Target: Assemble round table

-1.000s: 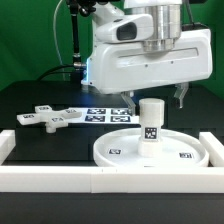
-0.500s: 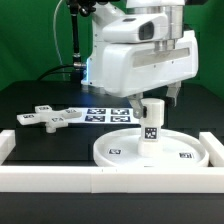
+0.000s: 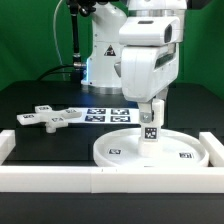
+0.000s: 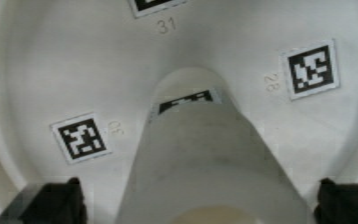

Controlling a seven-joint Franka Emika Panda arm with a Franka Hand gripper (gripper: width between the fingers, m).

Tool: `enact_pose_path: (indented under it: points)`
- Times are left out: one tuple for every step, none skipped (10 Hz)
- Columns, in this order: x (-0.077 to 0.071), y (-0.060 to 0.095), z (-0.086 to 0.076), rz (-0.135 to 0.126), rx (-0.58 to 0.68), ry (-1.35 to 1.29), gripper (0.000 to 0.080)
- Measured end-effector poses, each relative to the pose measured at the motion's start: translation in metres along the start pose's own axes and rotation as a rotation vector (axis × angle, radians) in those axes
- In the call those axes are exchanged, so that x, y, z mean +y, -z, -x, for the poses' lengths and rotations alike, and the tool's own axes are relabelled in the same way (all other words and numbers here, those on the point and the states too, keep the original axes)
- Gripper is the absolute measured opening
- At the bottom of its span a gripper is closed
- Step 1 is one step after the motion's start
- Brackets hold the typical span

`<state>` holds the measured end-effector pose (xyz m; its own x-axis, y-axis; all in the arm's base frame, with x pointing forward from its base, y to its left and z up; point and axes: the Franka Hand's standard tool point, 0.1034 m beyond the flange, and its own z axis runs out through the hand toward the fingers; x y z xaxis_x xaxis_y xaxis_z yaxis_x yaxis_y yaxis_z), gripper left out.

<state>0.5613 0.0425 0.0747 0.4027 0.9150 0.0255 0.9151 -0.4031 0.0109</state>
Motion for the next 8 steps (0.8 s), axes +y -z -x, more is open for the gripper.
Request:
enact_pose_path:
  points:
    - [-0.0002, -0.0005, 0.001, 0.002, -0.008, 0.082, 0.0648]
    - [-0.0008, -0.0011, 0.002, 0.004, -0.017, 0.152, 0.0648]
    - [-0.0015, -0.0019, 0.0029, 0.005, -0.025, 0.227, 0.0648]
    - [-0.0019, -0.0025, 0.003, 0.006, -0.034, 0.284, 0.0648]
    - [-0.0022, -0.0029, 0.0042, 0.003, -0.037, 0.313, 0.0648]
    - [-0.0014, -0.0028, 0.006, 0.003, -0.04, 0.372, 0.0648]
    - [-0.0011, -0.0024, 0.0062, 0.003, -0.042, 0.412, 0.0648]
    - [-0.0012, -0.0025, 0.0063, 0.002, -0.042, 0.442, 0.0648]
